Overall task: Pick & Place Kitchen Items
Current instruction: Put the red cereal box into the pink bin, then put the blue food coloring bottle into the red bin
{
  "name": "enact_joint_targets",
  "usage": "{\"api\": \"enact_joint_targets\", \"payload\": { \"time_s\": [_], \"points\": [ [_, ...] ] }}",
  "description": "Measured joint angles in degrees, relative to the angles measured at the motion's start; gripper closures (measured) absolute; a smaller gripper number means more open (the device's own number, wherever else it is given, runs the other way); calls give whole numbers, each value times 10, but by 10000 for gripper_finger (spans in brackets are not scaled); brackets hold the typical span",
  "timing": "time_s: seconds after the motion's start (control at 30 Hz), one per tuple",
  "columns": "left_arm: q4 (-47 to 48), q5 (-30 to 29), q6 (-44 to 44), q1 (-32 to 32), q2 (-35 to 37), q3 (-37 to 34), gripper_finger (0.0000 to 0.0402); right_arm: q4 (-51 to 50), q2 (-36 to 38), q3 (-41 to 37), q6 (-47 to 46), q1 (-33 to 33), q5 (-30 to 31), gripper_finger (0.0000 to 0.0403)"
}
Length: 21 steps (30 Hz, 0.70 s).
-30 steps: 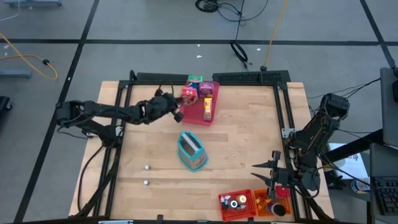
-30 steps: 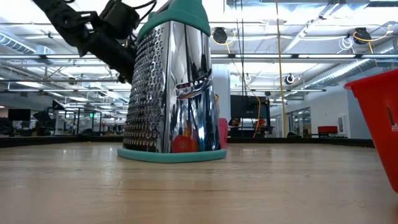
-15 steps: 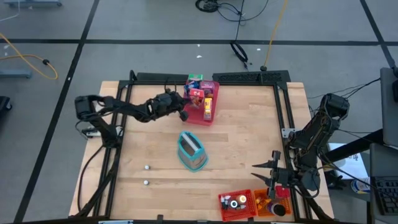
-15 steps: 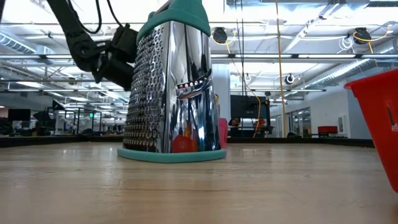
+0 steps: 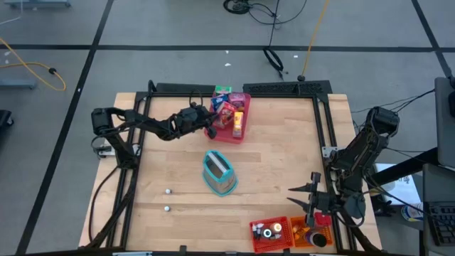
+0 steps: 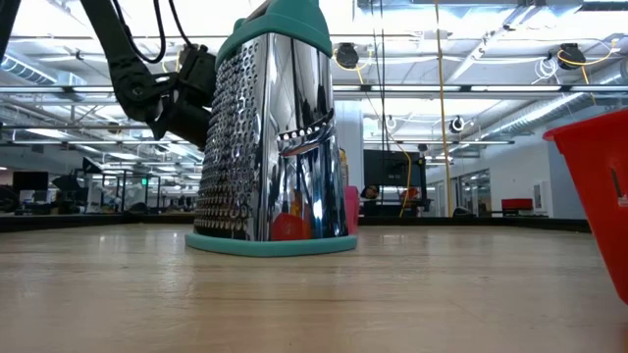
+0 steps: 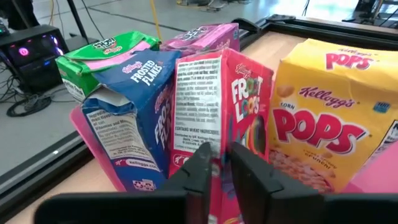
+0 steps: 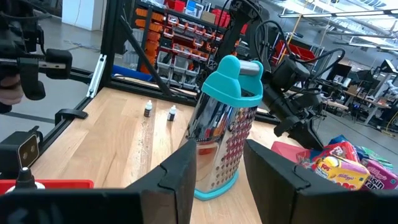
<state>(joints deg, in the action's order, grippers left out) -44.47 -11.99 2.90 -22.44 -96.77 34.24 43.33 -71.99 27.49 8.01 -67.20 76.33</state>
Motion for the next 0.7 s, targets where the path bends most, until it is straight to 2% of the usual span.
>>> {"api": "enact_joint_targets", "payload": {
  "time_s": [0.23,0.37,0.53,0.7],
  "points": [
    [-5,0,2,4,0,0,260,1,0,-25,-33,8,1,277],
    [-7,2,-1,6,13,0,224,3,0,-30,-45,16,0,277],
    [11,-3,-24,7,65,0,202,25,0,-30,-41,16,0,277],
    [131,-28,-18,11,157,0,202,27,0,-30,-39,16,-1,277]
  ]
}}
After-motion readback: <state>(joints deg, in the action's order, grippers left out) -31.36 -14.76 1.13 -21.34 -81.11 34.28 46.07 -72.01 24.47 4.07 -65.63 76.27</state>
